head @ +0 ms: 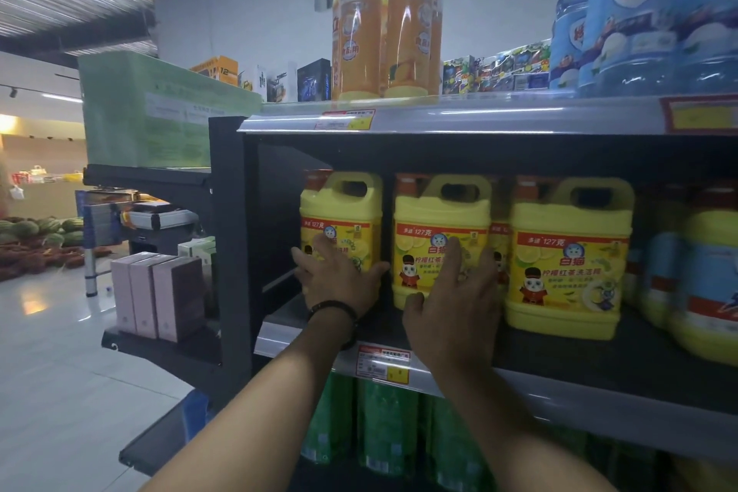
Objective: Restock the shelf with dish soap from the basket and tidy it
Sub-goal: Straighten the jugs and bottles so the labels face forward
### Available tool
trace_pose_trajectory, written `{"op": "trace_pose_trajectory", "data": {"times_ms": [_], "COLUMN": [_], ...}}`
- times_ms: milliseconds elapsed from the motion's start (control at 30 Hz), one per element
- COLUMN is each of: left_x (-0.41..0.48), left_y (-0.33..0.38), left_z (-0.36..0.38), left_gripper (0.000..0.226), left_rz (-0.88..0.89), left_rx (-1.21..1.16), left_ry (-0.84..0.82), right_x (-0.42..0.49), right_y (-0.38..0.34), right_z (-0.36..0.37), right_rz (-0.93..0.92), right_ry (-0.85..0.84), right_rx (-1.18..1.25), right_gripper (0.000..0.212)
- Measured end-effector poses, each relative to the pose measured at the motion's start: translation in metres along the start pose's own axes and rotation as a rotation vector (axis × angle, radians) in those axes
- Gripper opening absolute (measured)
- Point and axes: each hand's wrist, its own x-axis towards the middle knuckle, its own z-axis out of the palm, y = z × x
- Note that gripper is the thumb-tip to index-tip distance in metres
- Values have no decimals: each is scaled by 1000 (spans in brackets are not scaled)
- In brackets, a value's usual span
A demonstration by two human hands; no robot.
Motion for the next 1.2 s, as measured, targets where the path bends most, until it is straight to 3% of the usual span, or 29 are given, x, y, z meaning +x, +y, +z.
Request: {"op": "trace_pose_trajectory", "data": {"times_ms": [300, 533, 700, 867, 1000, 1100, 1200], "left_x": [3, -7, -5, -7, -14, -31, -58], "left_y": [-9, -14, -14, -12, 0, 22, 51], "left_z": [7, 9, 12, 6, 1, 11, 30], "left_gripper": [75, 64, 52, 55, 64, 81, 107], "left_rz": [106, 151, 190, 162, 106, 94, 99], "left_rx": [85, 27, 34, 5, 85, 96, 131], "left_ry": [-6, 159, 171, 149, 148, 96, -19], "right_x": [4, 5, 6, 7, 17, 18, 21], "right_y": [8, 10, 13, 16, 37, 72, 107], "right_z": [12, 11, 7, 2, -25, -52, -72], "right_rz": [-30, -118, -112, -115, -122, -116, -40], "right_ry": [-28, -89, -109, -129, -189, -9, 218], "right_rx": [161, 267, 305, 359, 393, 331, 150], "right_gripper": [112, 117, 119, 115, 88, 65, 67]}}
